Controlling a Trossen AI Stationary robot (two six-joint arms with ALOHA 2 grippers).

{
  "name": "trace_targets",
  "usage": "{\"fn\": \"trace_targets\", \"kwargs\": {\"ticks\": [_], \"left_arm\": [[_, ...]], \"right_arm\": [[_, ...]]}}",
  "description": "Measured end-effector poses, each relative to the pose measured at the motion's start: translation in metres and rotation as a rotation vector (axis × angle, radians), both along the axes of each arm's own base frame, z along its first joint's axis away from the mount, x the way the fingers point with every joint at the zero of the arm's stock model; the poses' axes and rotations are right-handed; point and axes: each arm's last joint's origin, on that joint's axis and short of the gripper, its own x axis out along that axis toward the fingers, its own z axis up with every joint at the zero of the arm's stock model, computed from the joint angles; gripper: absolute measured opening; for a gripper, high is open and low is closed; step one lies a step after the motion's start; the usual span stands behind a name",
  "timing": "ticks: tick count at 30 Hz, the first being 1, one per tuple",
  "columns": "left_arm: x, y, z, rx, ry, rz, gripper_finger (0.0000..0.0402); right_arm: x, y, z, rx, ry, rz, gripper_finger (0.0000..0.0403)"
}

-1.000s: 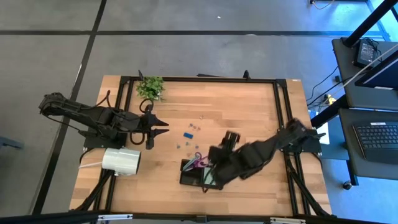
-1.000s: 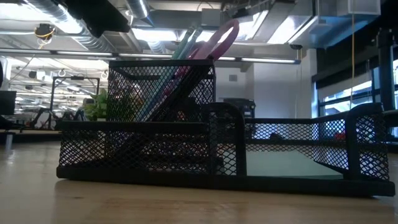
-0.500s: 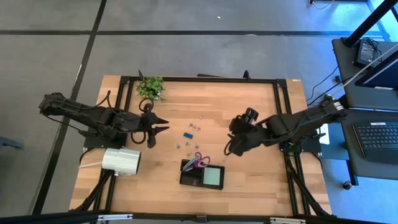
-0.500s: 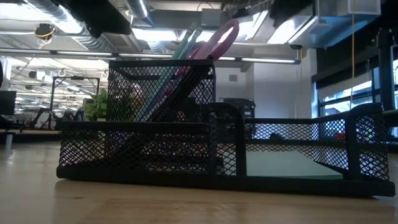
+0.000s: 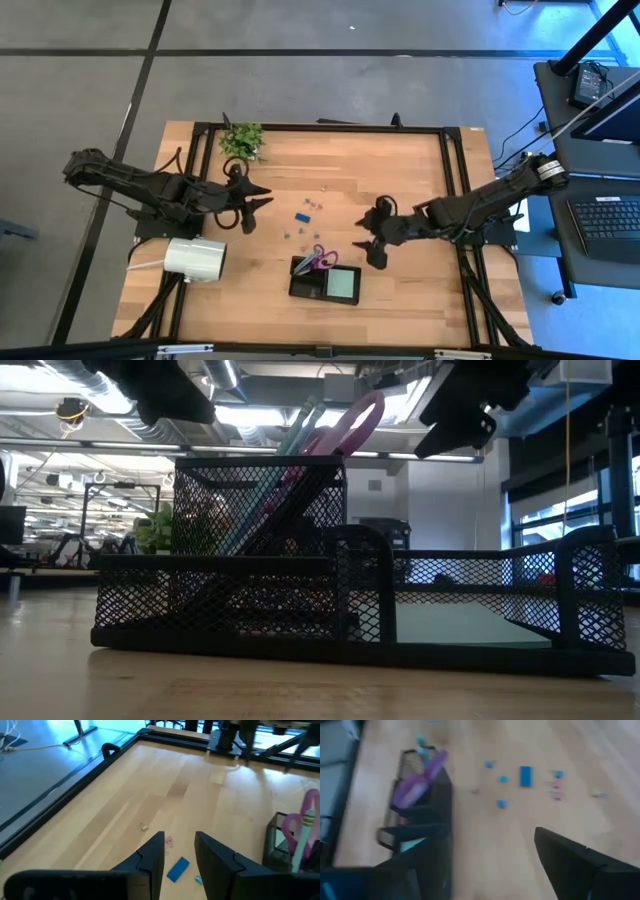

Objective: Pick and place office supplies into organizer
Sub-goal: Adjust the desk organizer on the table

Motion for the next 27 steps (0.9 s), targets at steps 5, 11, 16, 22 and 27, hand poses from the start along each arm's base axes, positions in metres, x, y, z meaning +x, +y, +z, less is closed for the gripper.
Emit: {"fn": "trace_targets", "kwargs": {"ticks": [5, 11, 16, 22, 27], "left_arm": [[0.004, 0.002, -0.003, 0.012, 0.011, 0.033, 0.0102], [0.011, 0.010, -0.008, 0.020, 0.048, 0.080, 0.0102], [0.016, 0.014, -0.013, 0.000, 0.079, 0.069, 0.0102], [0.021, 0.016, -0.019, -0.007, 0.114, 0.067, 0.0102], [0.023, 0.018, -0.022, -0.016, 0.136, 0.060, 0.0102]], "right_arm": [[-0.002, 0.008, -0.003, 0.000, 0.000, 0.043, 0.0283], [0.003, 0.022, -0.015, -0.007, 0.016, 0.082, 0.0283], [0.013, 0.034, -0.033, 0.008, 0.047, 0.082, 0.0281], [0.033, 0.053, -0.042, -0.042, 0.102, 0.131, 0.0257], [0.048, 0.065, -0.050, -0.121, 0.256, 0.159, 0.0235]]}}
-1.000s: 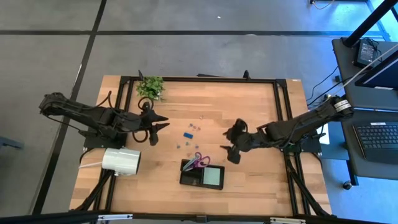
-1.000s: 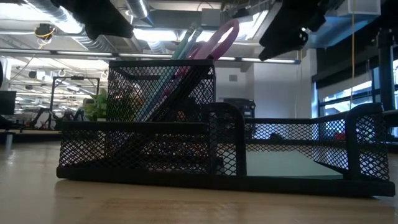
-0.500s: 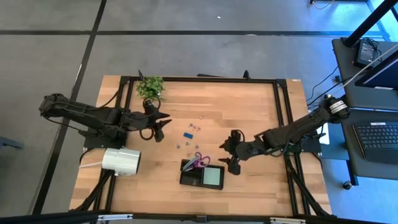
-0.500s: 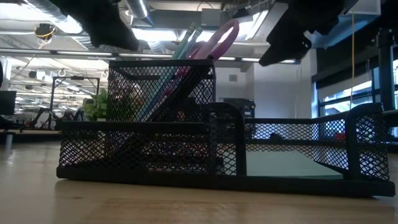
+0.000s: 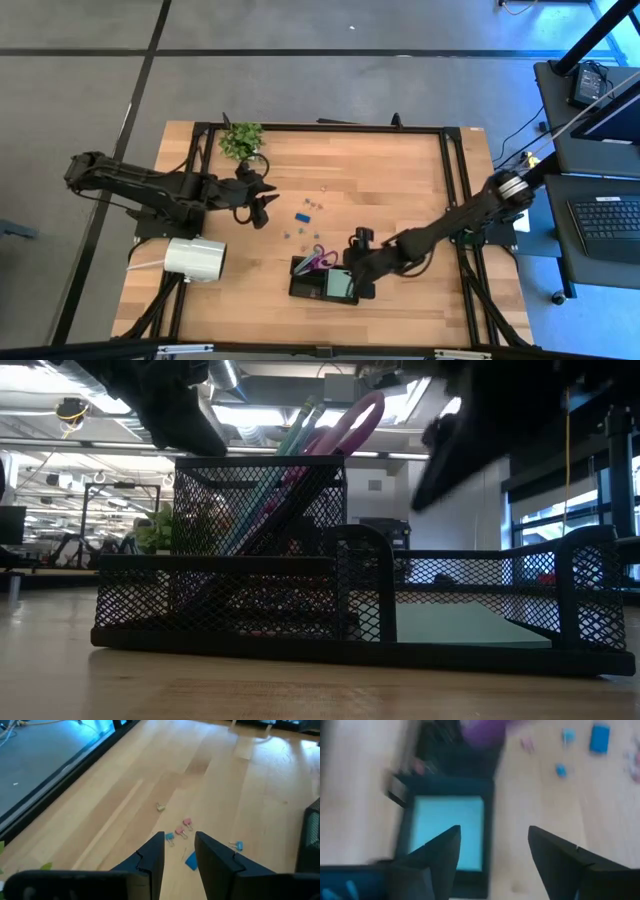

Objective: Pick and place office supplies into organizer
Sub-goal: Adjust the desk organizer on the table

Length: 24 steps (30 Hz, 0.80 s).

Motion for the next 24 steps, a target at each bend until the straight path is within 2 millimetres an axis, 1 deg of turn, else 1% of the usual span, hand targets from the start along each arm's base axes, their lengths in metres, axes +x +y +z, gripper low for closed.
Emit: {"fn": "trace_targets", "kwargs": {"ticks": [3, 6, 9, 17, 24], "left_arm": [[0.000, 0.000, 0.000, -0.010, 0.000, -0.014, 0.0102], [0.000, 0.000, 0.000, -0.010, -0.001, -0.014, 0.0102], [0.000, 0.000, 0.000, -0.011, -0.001, -0.014, 0.0102], [0.000, -0.001, 0.000, -0.012, 0.000, -0.016, 0.0102], [0.000, -0.001, 0.000, 0.001, 0.006, -0.025, 0.0102]], "right_arm": [[0.006, 0.002, -0.012, -0.041, 0.106, -0.024, 0.0225], [0.014, 0.006, -0.015, -0.037, 0.104, -0.029, 0.0216], [0.017, 0.004, -0.019, -0.021, 0.107, -0.046, 0.0206], [0.019, -0.001, -0.021, -0.012, 0.126, -0.054, 0.0178], [0.018, -0.001, -0.028, 0.002, 0.163, -0.043, 0.0166]]}}
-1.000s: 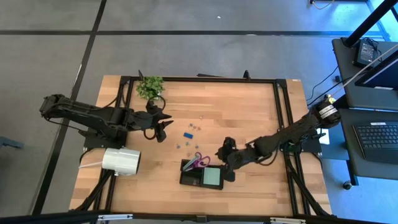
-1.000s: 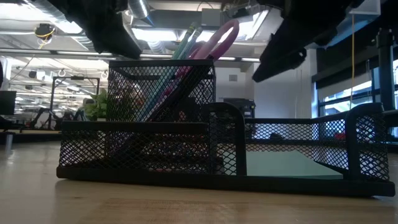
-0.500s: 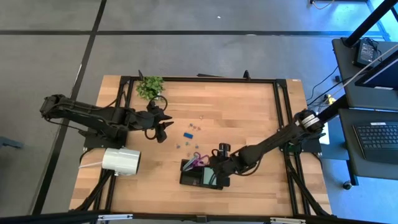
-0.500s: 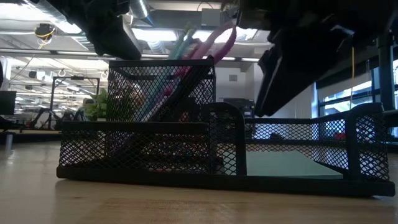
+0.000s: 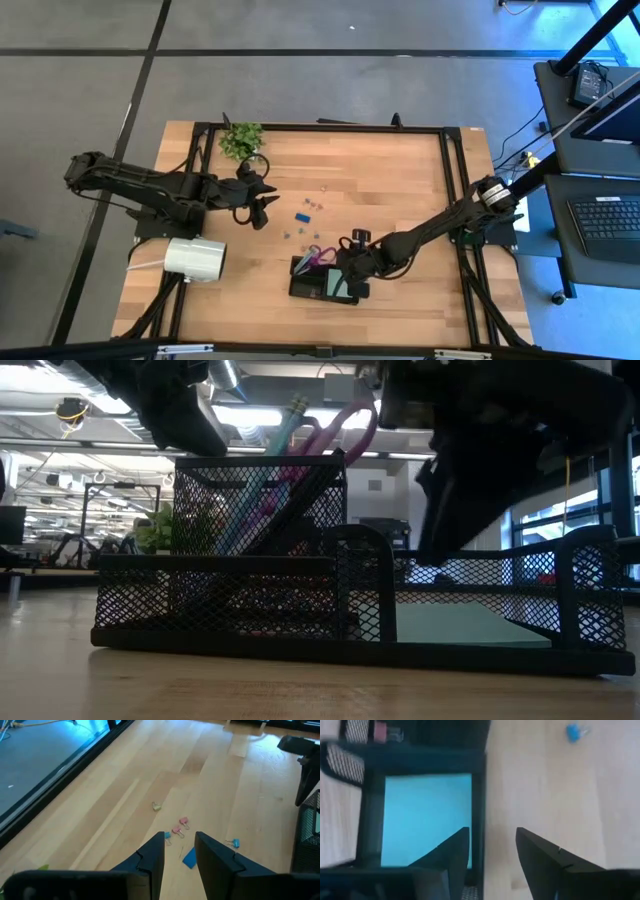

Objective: Pick and place office supplies into organizer
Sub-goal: Adjust the desk organizer on the table

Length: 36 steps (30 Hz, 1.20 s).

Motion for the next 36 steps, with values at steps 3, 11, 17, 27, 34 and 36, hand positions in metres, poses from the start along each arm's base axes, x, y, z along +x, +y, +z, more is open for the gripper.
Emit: {"fn": "trace_targets", "kwargs": {"ticks": [3, 11, 17, 27, 34, 36], "left_arm": [[0.000, 0.000, 0.000, 0.001, 0.001, -0.001, 0.0102], [0.000, 0.000, 0.000, 0.002, 0.005, -0.001, 0.0102], [0.000, 0.000, 0.000, 0.002, 0.005, -0.001, 0.0102], [0.000, 0.000, 0.000, 0.002, 0.007, -0.001, 0.0102], [0.000, 0.000, 0.000, 0.002, 0.007, -0.001, 0.0102], [0.000, 0.000, -0.001, 0.002, 0.007, -0.001, 0.0102]], "right_arm": [[0.001, 0.001, -0.005, 0.009, 0.019, 0.008, 0.0162], [0.002, -0.002, -0.007, 0.004, 0.033, -0.004, 0.0127], [0.001, -0.005, -0.008, -0.005, 0.047, -0.002, 0.0073], [-0.002, -0.010, -0.009, -0.026, 0.094, -0.026, 0.0009], [-0.011, -0.023, -0.006, -0.067, 0.189, -0.070, 0.0006], [-0.016, -0.029, -0.002, -0.097, 0.230, -0.059, 0.0005]]}}
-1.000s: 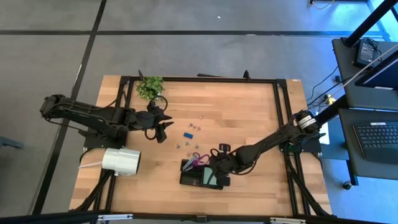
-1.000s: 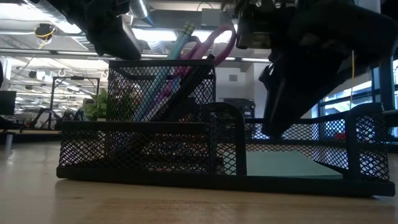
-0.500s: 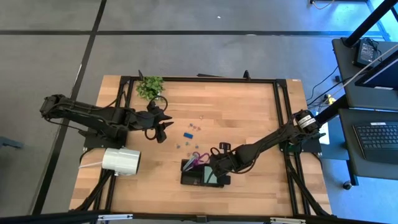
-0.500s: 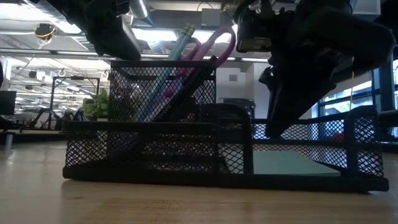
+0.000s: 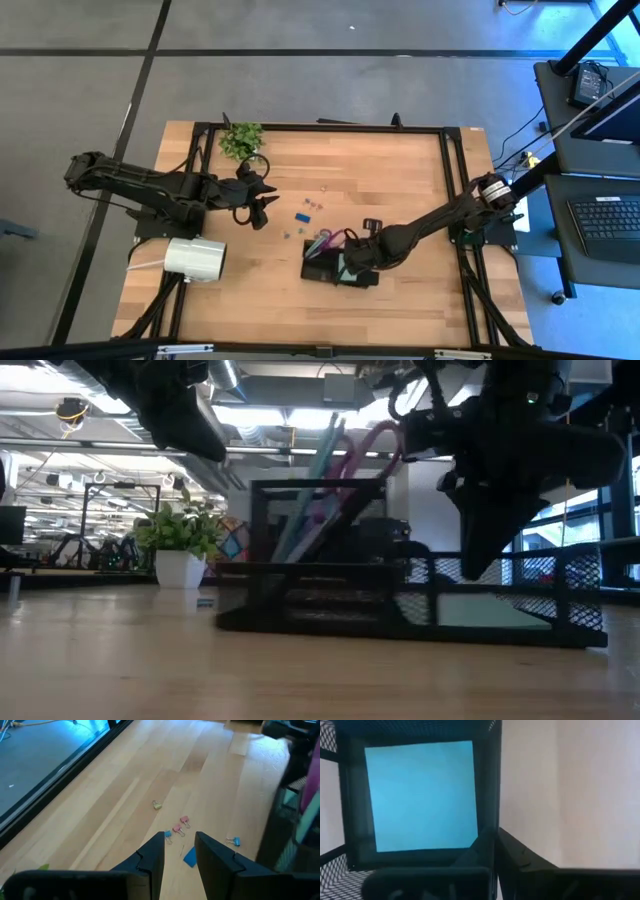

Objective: Pick and place office supplies into organizer
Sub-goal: Adjust the desk organizer on the table

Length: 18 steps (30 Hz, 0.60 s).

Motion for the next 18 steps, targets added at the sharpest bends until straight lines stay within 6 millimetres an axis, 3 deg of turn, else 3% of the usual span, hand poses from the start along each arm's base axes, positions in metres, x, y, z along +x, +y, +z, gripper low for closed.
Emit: {"fn": "trace_targets", "kwargs": {"ticks": [8, 18], "left_arm": [[0.000, 0.000, 0.000, 0.000, 0.000, 0.001, 0.0102], [0.000, 0.000, 0.000, -0.002, -0.001, 0.002, 0.0102]], "right_arm": [[-0.018, -0.023, 0.020, -0.143, 0.119, 0.057, 0.0004], [-0.019, -0.034, 0.019, -0.137, 0.185, 0.078, 0.0004]]}}
